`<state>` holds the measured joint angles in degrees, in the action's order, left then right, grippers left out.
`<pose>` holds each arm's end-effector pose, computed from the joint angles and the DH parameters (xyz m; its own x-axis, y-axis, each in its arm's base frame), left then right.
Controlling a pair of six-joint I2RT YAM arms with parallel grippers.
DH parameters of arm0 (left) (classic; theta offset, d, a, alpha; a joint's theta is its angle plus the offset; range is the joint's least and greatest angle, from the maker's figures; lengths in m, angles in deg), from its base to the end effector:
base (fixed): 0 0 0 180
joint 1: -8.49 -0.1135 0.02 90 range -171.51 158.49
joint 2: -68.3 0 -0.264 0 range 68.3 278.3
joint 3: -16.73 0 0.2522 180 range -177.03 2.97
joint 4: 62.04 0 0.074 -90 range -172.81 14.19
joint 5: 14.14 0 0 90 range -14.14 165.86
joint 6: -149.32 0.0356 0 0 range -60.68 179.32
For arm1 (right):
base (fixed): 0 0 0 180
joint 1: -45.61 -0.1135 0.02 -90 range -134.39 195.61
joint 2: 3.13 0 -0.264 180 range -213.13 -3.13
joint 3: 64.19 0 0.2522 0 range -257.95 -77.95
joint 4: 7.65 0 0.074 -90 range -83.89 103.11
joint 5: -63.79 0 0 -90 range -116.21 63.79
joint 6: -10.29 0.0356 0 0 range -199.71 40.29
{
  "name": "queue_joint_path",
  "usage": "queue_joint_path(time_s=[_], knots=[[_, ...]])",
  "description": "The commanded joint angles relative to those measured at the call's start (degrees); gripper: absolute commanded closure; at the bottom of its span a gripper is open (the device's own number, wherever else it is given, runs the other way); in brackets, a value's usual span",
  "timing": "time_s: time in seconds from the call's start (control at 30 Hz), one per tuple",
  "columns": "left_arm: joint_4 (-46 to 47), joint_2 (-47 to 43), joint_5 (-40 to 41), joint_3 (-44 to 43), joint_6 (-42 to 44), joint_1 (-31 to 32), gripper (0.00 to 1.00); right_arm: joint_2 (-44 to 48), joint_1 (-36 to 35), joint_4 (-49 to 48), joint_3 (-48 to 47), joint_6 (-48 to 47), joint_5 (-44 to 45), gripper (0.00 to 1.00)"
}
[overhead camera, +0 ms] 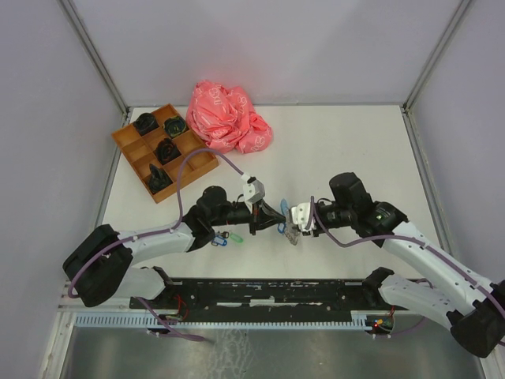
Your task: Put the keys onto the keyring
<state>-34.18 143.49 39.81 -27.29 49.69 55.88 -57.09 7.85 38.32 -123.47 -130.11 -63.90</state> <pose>0.1680 -0.2136 0.2323 -0.2046 0.0227 -0.9786 0.9723 0.1205 -0.2005 0.1395 0.1356 0.2838 0.3277 -0.5175 -0.7905 -0.9395 -0.0896 -0.3307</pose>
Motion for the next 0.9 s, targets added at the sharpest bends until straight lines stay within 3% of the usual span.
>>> queue_joint_path(time_s=[0.0, 0.27, 0.87], knots=[[1.5, -1.8, 0.0, -2.4, 1.9, 0.3, 0.97, -0.2, 0.0, -2.8, -0.8, 3.5, -2.8, 0.62], [1.5, -1.6, -0.4, -2.5, 1.9, 0.4, 0.97, 0.4, -0.1, -10.6, 4.1, 9.9, 0.3, 0.64], [1.6, -1.4, -0.2, -2.9, 2.0, 0.8, 0.97, -1.8, -0.1, -12.2, 5.0, 12.2, 0.4, 0.77]])
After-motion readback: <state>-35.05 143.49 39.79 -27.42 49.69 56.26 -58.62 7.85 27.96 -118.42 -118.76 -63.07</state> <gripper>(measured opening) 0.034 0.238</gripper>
